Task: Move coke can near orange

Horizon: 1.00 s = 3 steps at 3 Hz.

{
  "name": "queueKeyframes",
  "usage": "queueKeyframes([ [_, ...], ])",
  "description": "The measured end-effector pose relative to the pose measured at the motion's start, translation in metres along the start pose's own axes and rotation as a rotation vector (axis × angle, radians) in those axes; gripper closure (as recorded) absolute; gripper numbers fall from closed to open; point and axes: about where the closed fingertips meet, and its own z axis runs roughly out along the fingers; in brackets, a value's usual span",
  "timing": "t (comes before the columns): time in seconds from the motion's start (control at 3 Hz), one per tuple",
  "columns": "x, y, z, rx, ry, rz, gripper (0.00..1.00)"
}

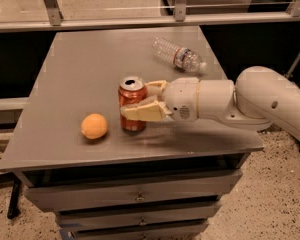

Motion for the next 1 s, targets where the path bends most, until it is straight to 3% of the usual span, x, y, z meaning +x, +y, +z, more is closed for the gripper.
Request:
queueKeyframes([
  [0.33,0.0011,0.0039,0.0026,-0.005,0.008,-0.047,0.57],
  [1.0,-0.0027,0.0093,0.0074,-0.023,0.002,-0.084,0.12],
])
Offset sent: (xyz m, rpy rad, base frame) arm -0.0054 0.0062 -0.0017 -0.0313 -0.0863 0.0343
